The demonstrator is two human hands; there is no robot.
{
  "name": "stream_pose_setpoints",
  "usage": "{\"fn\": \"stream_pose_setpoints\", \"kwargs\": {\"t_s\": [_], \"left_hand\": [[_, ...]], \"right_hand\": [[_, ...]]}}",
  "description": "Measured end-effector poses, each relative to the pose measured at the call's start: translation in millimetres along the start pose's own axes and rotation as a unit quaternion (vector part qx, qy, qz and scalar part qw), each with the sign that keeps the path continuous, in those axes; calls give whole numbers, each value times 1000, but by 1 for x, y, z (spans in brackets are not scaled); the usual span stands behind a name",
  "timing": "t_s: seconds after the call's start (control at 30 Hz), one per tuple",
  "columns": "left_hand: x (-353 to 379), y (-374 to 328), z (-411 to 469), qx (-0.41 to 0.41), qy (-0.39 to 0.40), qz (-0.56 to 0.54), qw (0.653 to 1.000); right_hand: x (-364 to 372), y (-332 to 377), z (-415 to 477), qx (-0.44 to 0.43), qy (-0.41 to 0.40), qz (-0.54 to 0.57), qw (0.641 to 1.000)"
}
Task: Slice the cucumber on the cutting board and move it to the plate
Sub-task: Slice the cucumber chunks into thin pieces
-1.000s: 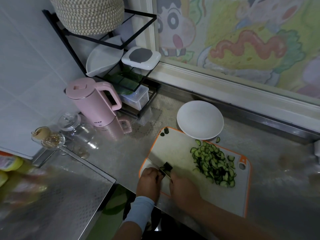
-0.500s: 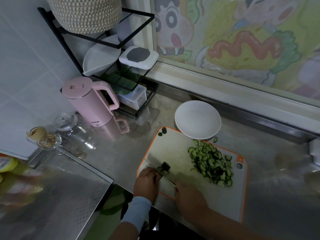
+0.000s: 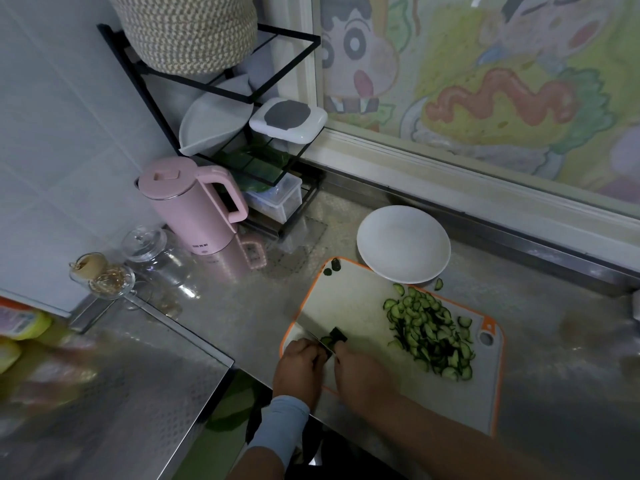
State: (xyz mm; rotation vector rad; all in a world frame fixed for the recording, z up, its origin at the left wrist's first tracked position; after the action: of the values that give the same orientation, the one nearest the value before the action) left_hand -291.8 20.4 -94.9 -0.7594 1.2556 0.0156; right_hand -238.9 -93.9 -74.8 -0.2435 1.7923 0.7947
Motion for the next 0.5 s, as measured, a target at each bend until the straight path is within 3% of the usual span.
{"fn": "stream_pose_setpoints", "kwargs": {"t_s": [0.23, 0.5], "left_hand": [[-1, 1, -2, -13, -4, -2, 1000], [-3, -1, -4, -15, -16, -4, 1000]], "right_hand": [[-5, -14, -28, 32, -18, -15, 999], [7, -23, -33, 28, 17, 9, 999]]}}
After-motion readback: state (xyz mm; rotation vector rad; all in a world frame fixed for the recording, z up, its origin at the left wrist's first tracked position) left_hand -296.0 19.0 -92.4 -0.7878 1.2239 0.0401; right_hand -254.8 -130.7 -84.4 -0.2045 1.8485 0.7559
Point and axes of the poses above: each hand's wrist, its own z-axis towards the middle knuckle, its own x-axis out of the palm, y = z × x, the point moved 5 cm from there along z, towards the middle knuckle, and after that the axes turned 12 degrees about -y, right-handed, at the moved point
